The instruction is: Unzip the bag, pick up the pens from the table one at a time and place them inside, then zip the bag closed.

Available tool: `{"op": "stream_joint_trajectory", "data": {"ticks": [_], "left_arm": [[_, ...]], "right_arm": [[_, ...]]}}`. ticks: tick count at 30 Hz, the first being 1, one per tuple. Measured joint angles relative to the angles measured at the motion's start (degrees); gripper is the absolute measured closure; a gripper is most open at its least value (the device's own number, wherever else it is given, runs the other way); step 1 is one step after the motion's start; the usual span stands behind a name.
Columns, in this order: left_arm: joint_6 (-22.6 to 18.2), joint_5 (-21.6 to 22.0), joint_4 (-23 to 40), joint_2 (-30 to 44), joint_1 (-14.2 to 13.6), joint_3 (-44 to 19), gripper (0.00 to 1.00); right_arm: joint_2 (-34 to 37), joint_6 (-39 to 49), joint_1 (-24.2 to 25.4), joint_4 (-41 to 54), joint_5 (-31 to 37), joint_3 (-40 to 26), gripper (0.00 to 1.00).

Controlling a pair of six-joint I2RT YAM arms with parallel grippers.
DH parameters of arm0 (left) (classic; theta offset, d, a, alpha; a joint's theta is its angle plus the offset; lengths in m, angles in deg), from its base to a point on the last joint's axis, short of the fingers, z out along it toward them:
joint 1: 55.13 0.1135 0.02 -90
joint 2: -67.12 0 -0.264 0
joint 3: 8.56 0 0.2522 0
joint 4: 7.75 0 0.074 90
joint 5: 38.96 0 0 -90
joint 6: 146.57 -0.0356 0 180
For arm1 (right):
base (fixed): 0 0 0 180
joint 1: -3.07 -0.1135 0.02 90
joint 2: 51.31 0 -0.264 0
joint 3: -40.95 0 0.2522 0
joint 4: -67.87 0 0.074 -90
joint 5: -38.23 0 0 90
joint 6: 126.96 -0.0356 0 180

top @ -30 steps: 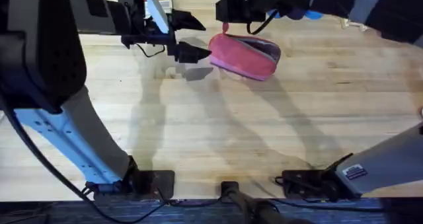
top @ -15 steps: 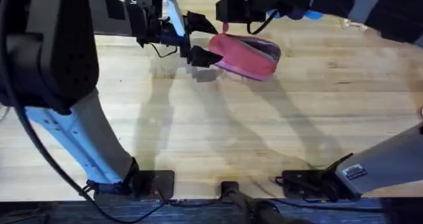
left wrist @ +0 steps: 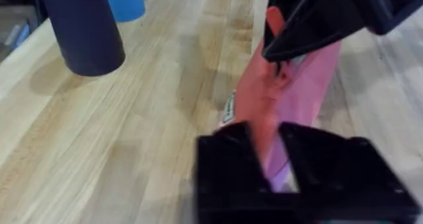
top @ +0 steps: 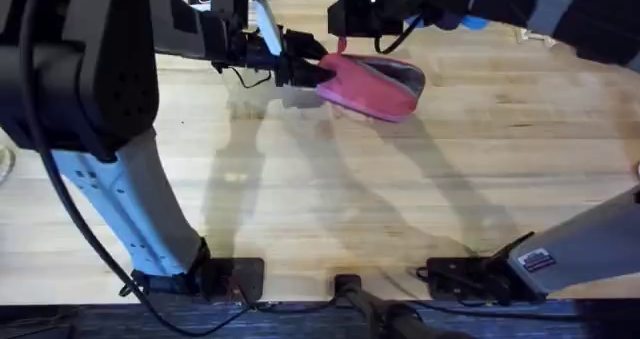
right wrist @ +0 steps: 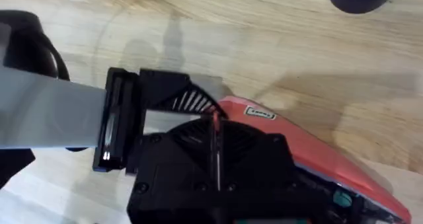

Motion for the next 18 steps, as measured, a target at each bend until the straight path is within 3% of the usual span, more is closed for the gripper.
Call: {"op": "stream_joint_trajectory", "data": {"ticks": [2,3,11,18], "left_arm": [[0.15,0.18,0.09,0.00,0.09,0.00,0.896],[0.03,0.24,0.12,0.00,0.11,0.00,0.940],[0.02,0.39,0.26,0.00,0.04,0.00,0.957],[0.02,0.36,0.26,0.00,-0.07,0.00,0.957]], "right_arm": [[0.00,0.13,0.00,0.21,0.00,0.00,0.971],[0.00,0.51,0.00,0.37,0.00,0.00,0.971],[0.00,3.41,0.75,5.76,-0.04,0.00,0.969],[0.00,6.64,5.56,14.38,-0.45,-0.02,0.968]]}}
